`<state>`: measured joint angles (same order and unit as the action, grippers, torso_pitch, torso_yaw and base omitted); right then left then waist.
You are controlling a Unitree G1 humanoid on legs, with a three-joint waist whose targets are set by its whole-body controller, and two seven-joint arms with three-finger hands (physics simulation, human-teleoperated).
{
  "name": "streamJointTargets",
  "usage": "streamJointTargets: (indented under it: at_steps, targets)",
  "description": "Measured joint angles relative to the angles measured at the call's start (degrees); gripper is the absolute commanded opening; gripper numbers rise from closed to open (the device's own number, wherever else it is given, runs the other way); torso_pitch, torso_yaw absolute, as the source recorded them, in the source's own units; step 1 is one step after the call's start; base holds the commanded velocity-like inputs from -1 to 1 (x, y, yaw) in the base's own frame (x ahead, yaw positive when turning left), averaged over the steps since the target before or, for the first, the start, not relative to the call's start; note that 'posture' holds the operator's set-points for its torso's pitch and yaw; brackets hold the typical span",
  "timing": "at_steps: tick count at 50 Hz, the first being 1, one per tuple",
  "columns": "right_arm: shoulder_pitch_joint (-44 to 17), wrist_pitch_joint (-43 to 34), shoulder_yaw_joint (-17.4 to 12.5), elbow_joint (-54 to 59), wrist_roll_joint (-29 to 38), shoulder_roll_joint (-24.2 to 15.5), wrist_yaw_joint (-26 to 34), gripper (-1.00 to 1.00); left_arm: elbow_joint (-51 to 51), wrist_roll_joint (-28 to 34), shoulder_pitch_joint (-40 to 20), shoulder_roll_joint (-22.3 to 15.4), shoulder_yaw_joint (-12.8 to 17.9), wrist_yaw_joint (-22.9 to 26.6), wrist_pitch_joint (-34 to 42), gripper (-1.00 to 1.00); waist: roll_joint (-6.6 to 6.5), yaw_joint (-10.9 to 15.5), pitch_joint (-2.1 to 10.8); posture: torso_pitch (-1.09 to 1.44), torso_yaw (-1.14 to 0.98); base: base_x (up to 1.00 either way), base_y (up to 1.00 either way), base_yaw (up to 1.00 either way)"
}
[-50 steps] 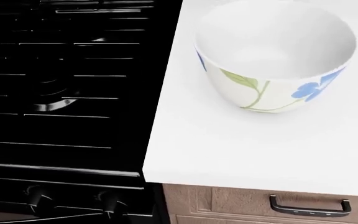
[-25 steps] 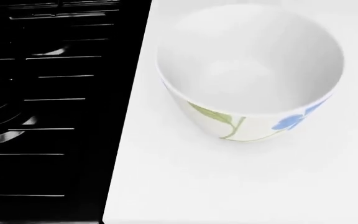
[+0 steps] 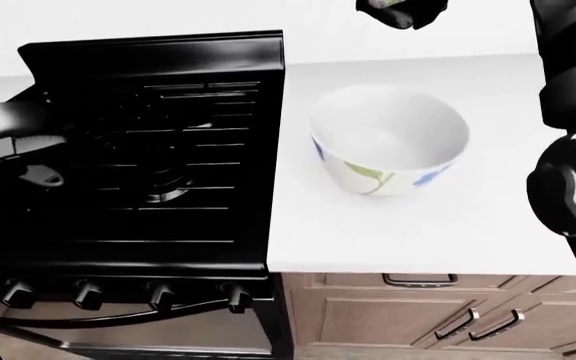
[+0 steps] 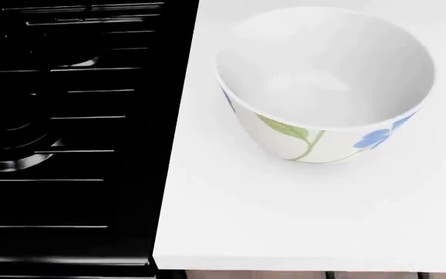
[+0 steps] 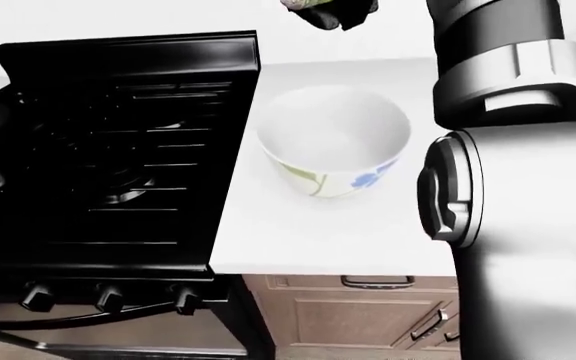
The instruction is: Pick the asparagus from the pan and place it in the bowl.
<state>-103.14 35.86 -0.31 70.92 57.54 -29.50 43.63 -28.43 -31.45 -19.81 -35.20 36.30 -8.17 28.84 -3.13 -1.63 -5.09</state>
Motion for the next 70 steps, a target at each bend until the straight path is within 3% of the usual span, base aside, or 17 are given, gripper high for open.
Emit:
streamJointTargets:
  at_steps: [23,39,70]
  targets:
    - [2.0,2.1,0.4,-2.0,2.5,0.8,1.0,-1.00,-0.1,-0.3,0.1,0.0,-0.2,0.0,-0.1,1.00,-0.87,-0.3,0.43,0.00,0.00,0.00,0.00,0.00]
    - [6.0,0.9,-0.1,-5.7,0.0,2.2,3.0,-1.00,-0.2,-0.1,0.2,0.2,-0.2,0.1,-0.2,1.00,-0.71,-0.4,0.62,0.00,0.00,0.00,0.00,0.00]
    - [18.2,-3.8,-1.4,-27.2,-9.3,4.8,17.2,-1.00,-0.2,-0.2,0.1,0.0,-0.2,0.0,-0.1,1.00,-0.28,-0.3,0.64,0.00,0.00,0.00,0.00,0.00]
